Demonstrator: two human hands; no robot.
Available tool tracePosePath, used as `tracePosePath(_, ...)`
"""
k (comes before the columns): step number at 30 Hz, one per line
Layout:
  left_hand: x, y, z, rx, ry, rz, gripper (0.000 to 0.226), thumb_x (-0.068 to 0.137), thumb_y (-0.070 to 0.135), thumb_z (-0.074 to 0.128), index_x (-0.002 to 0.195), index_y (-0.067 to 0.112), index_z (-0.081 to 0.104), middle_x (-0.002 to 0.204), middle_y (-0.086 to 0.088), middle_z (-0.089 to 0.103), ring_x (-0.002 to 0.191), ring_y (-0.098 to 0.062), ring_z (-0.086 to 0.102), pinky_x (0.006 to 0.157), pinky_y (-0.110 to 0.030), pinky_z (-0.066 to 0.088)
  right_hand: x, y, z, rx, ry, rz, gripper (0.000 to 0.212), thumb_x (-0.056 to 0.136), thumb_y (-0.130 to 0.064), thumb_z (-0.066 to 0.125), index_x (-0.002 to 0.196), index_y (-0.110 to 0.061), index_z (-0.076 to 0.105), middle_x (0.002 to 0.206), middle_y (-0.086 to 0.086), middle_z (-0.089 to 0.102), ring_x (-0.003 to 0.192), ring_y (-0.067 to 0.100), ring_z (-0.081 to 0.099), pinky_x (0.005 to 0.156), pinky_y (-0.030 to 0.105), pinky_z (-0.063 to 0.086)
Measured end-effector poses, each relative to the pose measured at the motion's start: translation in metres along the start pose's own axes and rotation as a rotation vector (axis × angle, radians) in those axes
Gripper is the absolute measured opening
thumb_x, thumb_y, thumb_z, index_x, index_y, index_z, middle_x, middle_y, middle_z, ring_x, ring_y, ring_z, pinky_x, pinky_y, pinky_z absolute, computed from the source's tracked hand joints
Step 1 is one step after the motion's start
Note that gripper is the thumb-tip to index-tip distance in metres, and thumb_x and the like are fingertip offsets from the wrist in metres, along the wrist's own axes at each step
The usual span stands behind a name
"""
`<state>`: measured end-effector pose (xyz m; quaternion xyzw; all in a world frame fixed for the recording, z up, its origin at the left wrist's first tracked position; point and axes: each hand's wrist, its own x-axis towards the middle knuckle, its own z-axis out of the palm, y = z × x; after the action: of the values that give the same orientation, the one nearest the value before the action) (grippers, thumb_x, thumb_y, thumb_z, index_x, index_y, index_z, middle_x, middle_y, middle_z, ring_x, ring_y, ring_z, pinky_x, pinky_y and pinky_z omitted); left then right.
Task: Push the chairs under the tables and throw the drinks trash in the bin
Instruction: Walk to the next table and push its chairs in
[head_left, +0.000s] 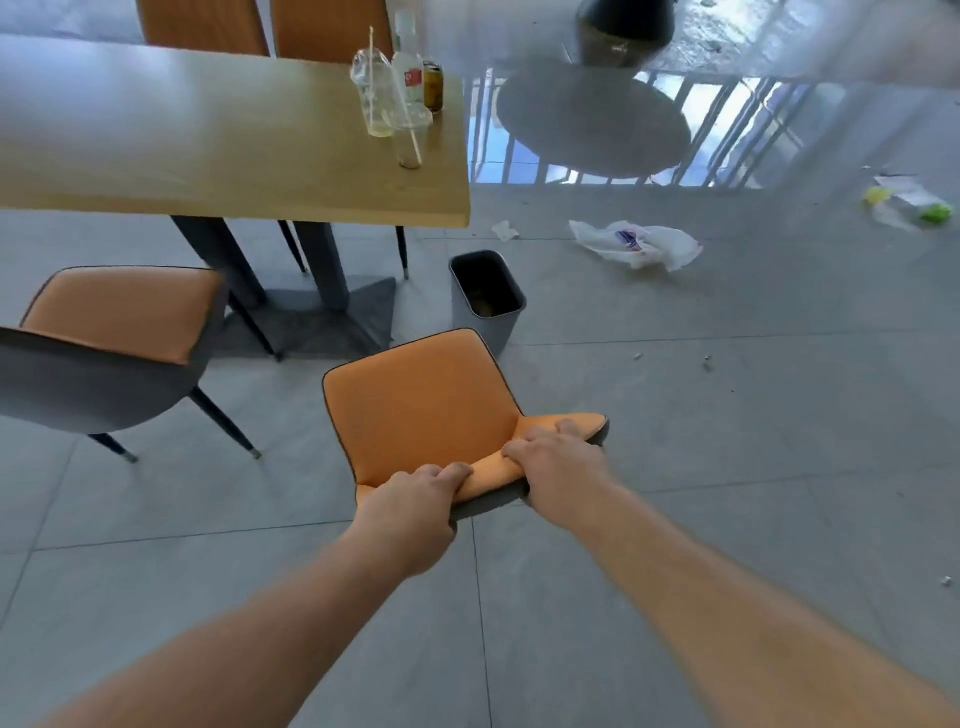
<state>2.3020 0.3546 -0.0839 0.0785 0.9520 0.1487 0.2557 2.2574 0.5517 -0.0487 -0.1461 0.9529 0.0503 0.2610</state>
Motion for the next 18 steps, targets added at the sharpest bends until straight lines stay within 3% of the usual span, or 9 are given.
tracePosePath(6,-0.003,-0.124,-0.056,0.035,0.047,-0.128,0.045,0.099,0.022,0.047,0.135,0.049,0.043,0.118,0.008,0.058,0.102,-0.024,0.058,0.083,-0.047,0.057,0.061,-0.116,-0.017,0.133,0.110,-0.007,0.031,0.098,-0.021,0.060,0.127,-0.034,0.058,0.118,-0.001,0.056,0.121,0.033,0.046,0.081,0.052,0.057)
tracePosePath(11,0.003,-0.235,-0.105,0.049,0.062,-0.144,0.038,0.101,0.022,0.046,0.130,0.047,0.047,0.116,0.007,0.056,0.102,-0.025,0.055,0.082,-0.050,0.057,0.120,-0.216,-0.044,0.168,0.166,0.010,0.026,0.098,-0.035,0.066,0.122,-0.039,0.058,0.109,-0.002,0.054,0.114,0.031,0.045,0.070,0.046,0.049)
tracePosePath(18,0.022,-0.384,-0.174,0.069,0.027,-0.044,0.049,0.100,0.028,0.051,0.141,0.051,0.041,0.131,0.008,0.056,0.116,-0.026,0.051,0.092,-0.051,0.054,0.198,-0.338,-0.093,0.199,0.189,0.088,0.030,0.095,-0.039,0.072,0.122,-0.039,0.058,0.109,-0.001,0.054,0.115,0.030,0.046,0.078,0.052,0.056)
